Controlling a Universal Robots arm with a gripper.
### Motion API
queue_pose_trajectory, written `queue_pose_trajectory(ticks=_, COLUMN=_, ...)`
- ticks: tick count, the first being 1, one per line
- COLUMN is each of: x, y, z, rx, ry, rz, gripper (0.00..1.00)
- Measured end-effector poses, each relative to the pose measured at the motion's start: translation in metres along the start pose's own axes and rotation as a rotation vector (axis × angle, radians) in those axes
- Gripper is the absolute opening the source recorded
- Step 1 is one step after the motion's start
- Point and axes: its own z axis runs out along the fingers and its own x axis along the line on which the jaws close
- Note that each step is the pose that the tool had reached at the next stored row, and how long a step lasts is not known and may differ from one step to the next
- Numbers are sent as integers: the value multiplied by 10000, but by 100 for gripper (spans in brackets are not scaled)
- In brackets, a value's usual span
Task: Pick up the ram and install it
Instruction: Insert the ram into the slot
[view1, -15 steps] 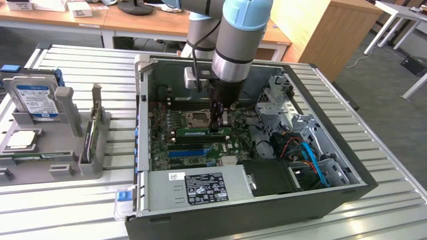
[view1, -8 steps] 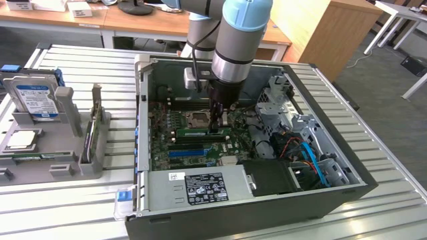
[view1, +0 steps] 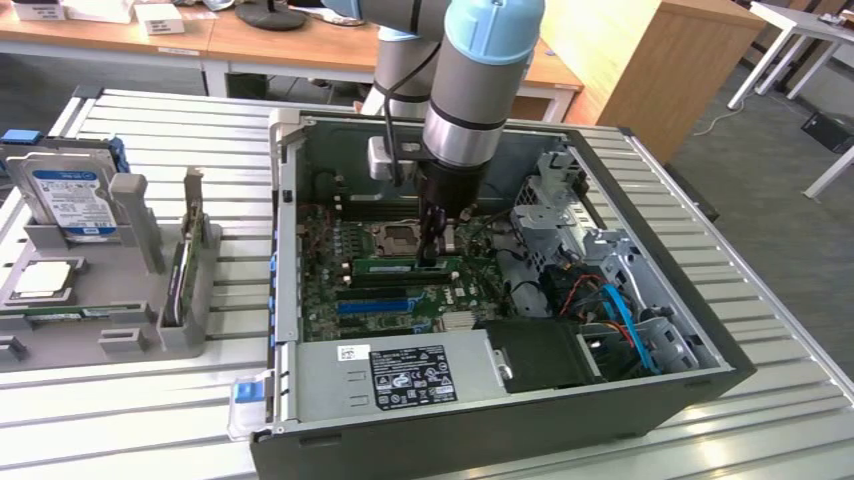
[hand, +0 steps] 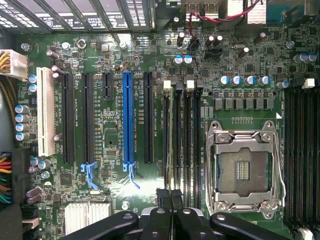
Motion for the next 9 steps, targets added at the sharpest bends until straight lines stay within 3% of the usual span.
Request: queue_pose_trajectory(ticks=9, x=0, y=0, z=11, rx=0, ry=0, rz=0, gripper=12)
